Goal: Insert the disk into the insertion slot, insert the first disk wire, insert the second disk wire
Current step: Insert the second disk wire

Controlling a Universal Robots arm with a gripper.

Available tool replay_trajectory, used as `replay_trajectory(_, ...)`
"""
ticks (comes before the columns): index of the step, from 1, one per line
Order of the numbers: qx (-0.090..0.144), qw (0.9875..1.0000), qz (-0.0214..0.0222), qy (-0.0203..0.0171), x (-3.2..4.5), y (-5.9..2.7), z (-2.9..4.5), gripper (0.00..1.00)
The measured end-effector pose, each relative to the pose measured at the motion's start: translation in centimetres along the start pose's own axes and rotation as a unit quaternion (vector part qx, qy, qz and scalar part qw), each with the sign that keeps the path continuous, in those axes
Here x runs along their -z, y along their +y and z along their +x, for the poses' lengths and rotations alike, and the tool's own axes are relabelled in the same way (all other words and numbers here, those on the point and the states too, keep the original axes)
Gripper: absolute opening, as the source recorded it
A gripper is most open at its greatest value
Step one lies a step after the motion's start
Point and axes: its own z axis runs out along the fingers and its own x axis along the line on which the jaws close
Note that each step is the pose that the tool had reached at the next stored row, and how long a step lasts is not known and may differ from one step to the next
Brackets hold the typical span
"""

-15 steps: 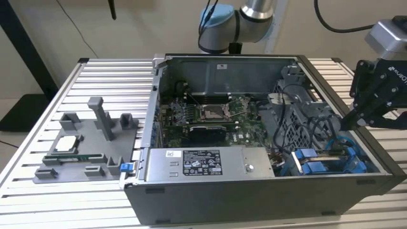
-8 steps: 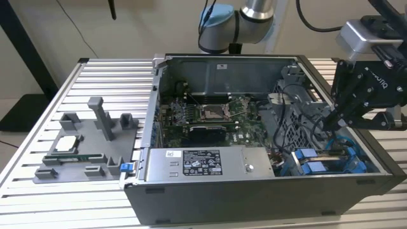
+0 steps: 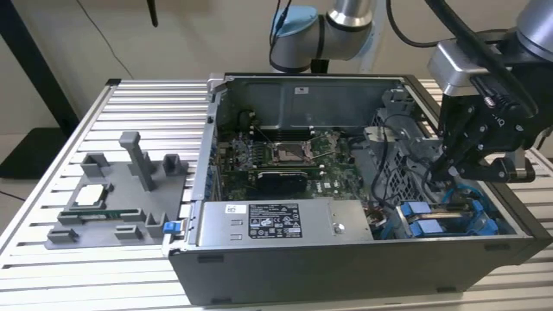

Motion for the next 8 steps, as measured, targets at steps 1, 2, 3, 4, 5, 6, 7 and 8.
replay_trajectory(1,0.001,1.0000,0.0070,0.0005,-0.03,0.04,0.01,0.00)
replay_trajectory(2,0.002,0.9999,0.0138,0.0013,-0.07,0.07,0.01,0.00)
replay_trajectory(3,0.003,0.9998,0.0188,0.0021,-0.12,0.09,0.02,0.00)
replay_trajectory(4,0.004,0.9997,0.0226,0.0031,-0.18,0.11,0.03,0.00)
replay_trajectory(5,0.004,0.9997,0.0251,0.0049,-0.25,0.12,0.04,0.00)
replay_trajectory(6,0.004,0.9996,0.0263,0.0072,-0.31,0.12,0.05,0.00)
replay_trajectory(7,0.005,0.9996,0.0271,0.0106,-0.40,0.12,0.06,0.00)
replay_trajectory(8,0.005,0.9995,0.0275,0.0136,-0.49,0.13,0.08,0.00)
